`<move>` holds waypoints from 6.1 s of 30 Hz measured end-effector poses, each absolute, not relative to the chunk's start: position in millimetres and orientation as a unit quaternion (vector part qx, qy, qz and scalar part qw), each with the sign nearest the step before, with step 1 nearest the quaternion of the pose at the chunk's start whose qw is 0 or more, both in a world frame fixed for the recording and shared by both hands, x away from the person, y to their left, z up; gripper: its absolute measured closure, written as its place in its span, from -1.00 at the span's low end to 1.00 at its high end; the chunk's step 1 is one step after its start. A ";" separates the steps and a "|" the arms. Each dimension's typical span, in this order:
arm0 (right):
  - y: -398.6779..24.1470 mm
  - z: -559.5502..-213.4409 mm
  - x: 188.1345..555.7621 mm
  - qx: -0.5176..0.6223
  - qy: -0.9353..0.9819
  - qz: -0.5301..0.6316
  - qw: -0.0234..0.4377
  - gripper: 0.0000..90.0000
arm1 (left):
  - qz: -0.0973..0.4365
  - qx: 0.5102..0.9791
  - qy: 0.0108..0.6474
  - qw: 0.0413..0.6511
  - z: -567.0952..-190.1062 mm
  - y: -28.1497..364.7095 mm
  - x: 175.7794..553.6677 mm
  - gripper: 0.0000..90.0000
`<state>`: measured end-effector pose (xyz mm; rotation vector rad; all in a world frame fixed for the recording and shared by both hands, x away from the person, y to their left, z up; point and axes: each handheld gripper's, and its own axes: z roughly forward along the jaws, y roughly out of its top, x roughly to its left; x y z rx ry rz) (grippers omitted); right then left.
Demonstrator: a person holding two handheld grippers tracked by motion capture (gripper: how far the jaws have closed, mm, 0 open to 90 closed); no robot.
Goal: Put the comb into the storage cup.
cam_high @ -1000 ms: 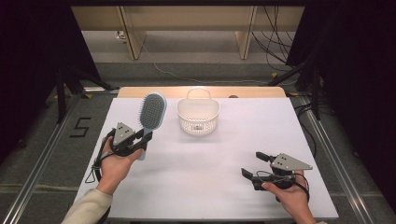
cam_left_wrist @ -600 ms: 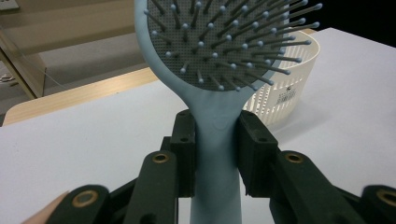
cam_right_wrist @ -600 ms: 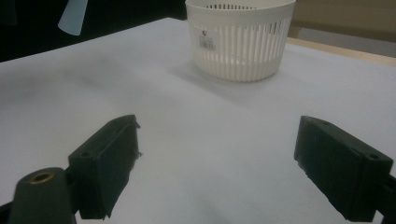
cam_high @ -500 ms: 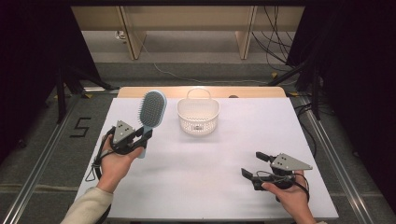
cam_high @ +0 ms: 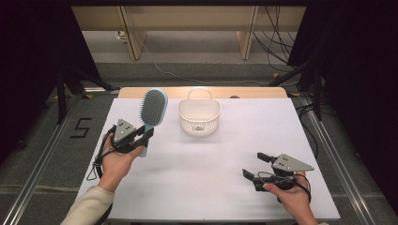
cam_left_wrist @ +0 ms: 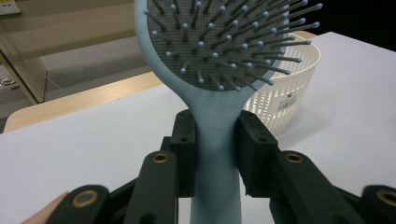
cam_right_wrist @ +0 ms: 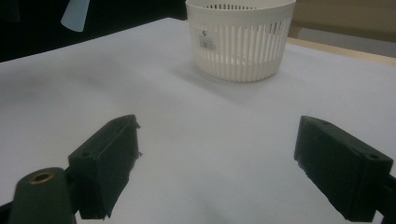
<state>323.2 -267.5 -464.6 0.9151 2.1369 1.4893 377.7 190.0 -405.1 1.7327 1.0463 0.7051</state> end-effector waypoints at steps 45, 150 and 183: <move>-267.6 -464.7 323.2 0.325 0.760 0.529 0.189 -0.67 | 0.287 0.707 0.420 0.491 -394.9 178.9 388.8 0.55; -268.0 -464.2 322.6 0.325 0.760 0.531 0.188 -0.67 | 0.280 0.704 0.405 0.511 -382.5 153.9 409.3 0.55; -268.1 -464.3 322.9 0.327 0.758 0.533 0.188 -0.67 | 0.279 0.705 0.397 0.517 -377.8 140.2 417.0 0.55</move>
